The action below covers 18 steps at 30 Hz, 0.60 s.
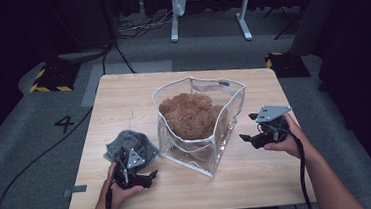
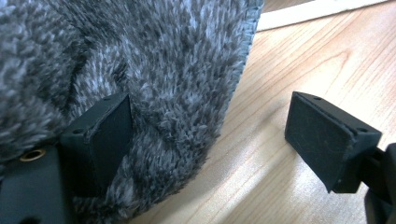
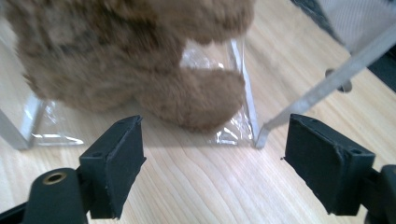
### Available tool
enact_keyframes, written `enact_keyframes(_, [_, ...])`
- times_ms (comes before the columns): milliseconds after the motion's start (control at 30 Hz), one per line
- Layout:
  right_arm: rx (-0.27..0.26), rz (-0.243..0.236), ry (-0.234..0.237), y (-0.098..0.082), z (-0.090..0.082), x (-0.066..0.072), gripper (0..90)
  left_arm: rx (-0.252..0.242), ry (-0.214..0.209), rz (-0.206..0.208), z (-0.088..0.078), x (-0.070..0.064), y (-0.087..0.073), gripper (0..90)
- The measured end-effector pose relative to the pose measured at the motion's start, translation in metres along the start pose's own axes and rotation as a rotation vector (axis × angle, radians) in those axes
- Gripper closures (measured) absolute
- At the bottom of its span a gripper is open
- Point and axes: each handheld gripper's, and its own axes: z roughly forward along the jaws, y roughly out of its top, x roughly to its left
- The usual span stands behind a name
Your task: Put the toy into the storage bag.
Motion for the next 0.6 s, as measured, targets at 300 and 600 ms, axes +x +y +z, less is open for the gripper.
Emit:
enact_keyframes(300, [0.021, 0.026, -0.006, -0.024, 0.010, -0.001, 20.9, -0.005, 0.002, -0.002, 0.000, 0.000, 0.000, 15.8])
enact_keyframes(600, [0.056, 0.053, -0.005, -0.046, 0.017, 0.001, 20.1, -0.002, -0.001, -0.002, 0.000, 0.000, 0.000, 15.8])
